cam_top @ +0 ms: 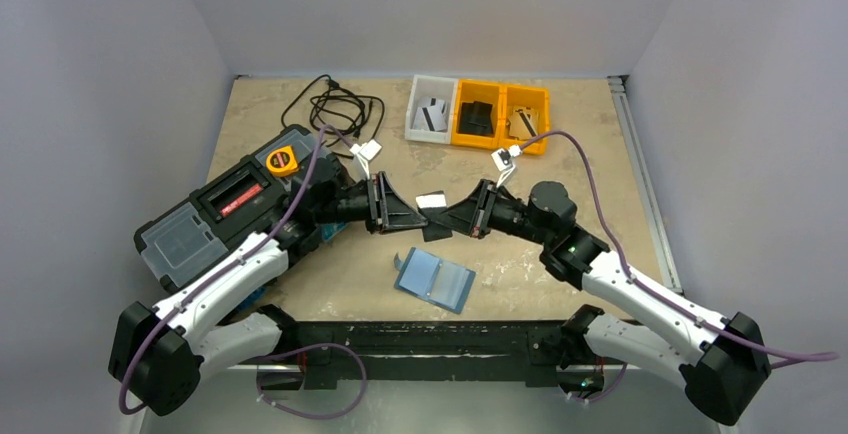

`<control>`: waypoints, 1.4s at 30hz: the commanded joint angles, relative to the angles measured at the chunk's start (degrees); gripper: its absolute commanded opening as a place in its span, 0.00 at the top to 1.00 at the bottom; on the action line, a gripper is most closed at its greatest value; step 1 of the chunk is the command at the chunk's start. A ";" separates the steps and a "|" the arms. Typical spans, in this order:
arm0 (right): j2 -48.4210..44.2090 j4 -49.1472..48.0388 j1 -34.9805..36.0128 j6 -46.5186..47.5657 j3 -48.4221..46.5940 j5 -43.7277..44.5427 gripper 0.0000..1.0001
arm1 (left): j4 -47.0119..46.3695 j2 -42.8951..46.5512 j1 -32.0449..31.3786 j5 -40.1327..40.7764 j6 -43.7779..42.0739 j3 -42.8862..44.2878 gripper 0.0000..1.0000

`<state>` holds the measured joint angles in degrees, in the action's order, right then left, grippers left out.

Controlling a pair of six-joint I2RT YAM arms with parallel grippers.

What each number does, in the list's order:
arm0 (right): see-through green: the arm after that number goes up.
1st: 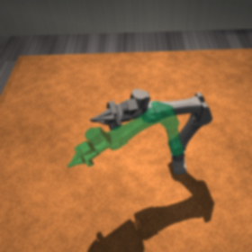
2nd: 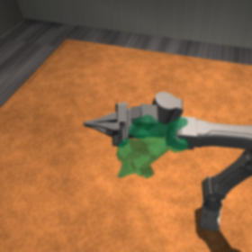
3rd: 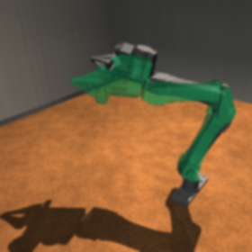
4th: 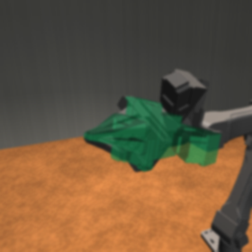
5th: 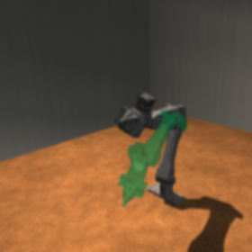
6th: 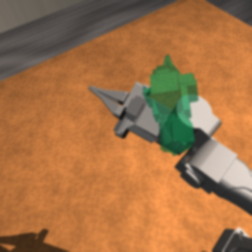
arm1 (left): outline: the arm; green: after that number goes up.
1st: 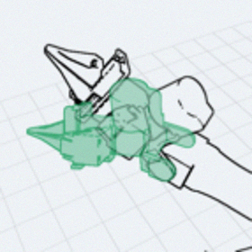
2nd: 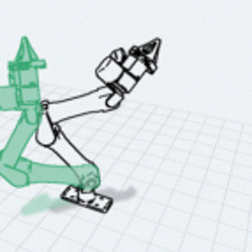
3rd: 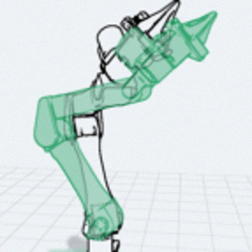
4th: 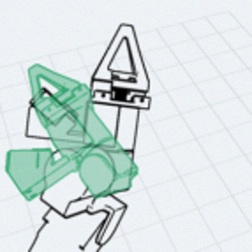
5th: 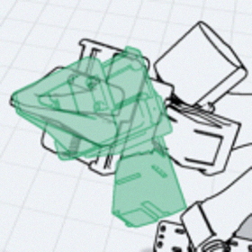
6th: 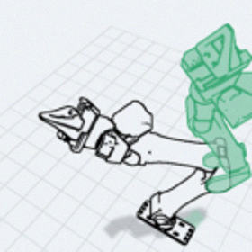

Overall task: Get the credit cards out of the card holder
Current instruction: Place the credit card in the storage box.

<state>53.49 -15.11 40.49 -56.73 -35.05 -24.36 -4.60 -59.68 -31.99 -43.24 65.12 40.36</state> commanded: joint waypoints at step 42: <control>77.87 35.26 -28.79 21.88 -81.03 14.79 0.76 | 49.58 14.58 -0.10 19.47 -21.11 8.83 0.08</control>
<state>130.85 16.01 11.60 -36.80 -109.32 -10.90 43.99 -45.98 -32.01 -23.94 45.52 46.68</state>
